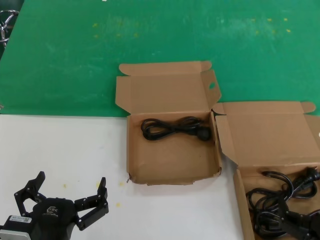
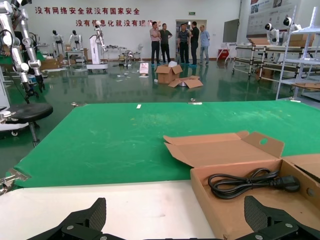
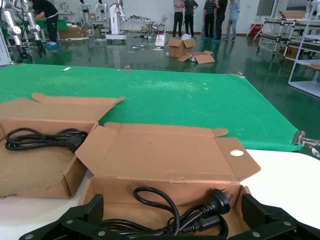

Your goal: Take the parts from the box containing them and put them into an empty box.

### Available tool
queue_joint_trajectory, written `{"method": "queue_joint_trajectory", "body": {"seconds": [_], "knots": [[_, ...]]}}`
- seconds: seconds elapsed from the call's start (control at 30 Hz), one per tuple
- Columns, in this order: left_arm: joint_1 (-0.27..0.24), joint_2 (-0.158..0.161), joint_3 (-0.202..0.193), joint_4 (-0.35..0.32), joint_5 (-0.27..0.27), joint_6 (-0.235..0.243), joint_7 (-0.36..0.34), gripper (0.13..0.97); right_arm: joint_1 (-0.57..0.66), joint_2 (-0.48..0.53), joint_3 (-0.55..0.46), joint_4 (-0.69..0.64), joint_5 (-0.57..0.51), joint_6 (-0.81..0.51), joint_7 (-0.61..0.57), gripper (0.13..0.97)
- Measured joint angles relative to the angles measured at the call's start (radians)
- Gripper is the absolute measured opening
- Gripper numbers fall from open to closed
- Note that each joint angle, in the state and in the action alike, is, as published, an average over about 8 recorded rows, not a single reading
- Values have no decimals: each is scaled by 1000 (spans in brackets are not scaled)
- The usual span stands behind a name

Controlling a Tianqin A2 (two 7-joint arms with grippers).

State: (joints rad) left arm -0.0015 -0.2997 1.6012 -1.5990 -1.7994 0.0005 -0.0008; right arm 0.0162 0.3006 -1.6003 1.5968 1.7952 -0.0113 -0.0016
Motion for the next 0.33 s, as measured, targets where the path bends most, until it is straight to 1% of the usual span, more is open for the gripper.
{"method": "queue_joint_trajectory", "body": {"seconds": [0.33], "knots": [[0,0,0,0,0,0,0,966,0,0,0,0,0,0,0,966]]}}
